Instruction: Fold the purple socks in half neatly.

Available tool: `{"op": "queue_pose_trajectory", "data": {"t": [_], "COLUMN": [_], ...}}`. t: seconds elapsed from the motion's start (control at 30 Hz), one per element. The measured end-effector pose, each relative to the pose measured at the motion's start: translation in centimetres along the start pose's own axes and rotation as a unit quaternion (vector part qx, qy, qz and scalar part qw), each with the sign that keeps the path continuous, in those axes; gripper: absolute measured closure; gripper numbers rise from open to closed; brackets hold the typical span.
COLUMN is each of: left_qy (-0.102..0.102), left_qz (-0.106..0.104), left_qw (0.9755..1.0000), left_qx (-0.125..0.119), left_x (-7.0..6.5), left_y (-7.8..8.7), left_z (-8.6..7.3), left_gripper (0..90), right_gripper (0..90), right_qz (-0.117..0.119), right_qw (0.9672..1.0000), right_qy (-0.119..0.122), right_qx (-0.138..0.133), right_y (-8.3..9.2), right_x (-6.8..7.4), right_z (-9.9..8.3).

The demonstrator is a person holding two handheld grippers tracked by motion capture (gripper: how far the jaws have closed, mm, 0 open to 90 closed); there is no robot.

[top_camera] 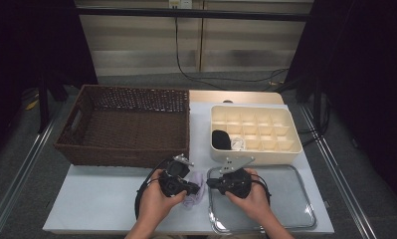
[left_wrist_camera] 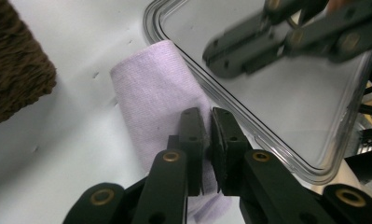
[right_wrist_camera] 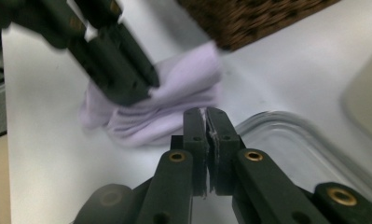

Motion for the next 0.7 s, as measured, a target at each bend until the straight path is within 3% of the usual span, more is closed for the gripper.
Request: {"op": "queue_pose_trajectory", "data": {"t": [0.1, 0.13, 0.27, 0.33, 0.43, 0.47, 0.5, 0.7], "left_qy": [0.005, -0.006, -0.004, -0.016, -0.009, 0.003, -0.008, -0.012], "left_qz": [-0.001, -0.001, 0.002, 0.002, 0.000, 0.000, 0.001, 0.002], "left_qw": [0.9999, 1.0000, 0.9999, 0.9999, 0.9998, 0.9995, 0.9998, 0.9995], "left_qx": [-0.015, -0.003, -0.012, -0.003, -0.016, -0.031, -0.019, -0.030], "left_x": [-0.2, -0.1, -0.4, -0.3, -0.3, -0.4, -0.3, -0.9], "left_y": [-0.6, -0.6, -0.9, -0.8, -0.8, -0.9, -0.7, 0.4], "left_z": [0.1, 0.0, 0.2, 0.0, 0.0, 0.0, -0.1, 0.2], "left_gripper": [82.9, 82.8, 82.4, 82.1, 81.2, 80.2, 79.6, 78.5], "right_gripper": [87.2, 87.2, 87.1, 87.0, 87.3, 88.0, 88.4, 90.0], "right_qz": [-0.001, -0.003, -0.001, 0.003, 0.005, 0.008, 0.009, 0.016], "right_qw": [0.9999, 0.9998, 0.9997, 0.9997, 0.9999, 0.9999, 1.0000, 0.9998], "right_qy": [-0.012, -0.012, -0.010, -0.007, -0.007, -0.006, -0.002, -0.013], "right_qx": [-0.011, -0.015, -0.022, -0.024, -0.006, -0.003, 0.002, 0.002], "right_y": [0.4, 0.4, 0.4, 0.0, -1.1, -1.6, -1.9, -2.5], "right_x": [-0.5, -0.6, -0.4, 0.1, 0.6, 0.7, 0.7, 0.6], "right_z": [0.6, 0.8, 2.1, 2.5, 2.5, 2.3, 2.1, 1.6]}}
Point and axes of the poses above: each handheld gripper's, and its own axes: y roughly backward along the jaws, z roughly out of its top, x roughly to its left, the point moved 6 cm from there along -y, roughly forward along the jaws, and after that the axes turned 15 degrees about -z, right-handed, at the moved point
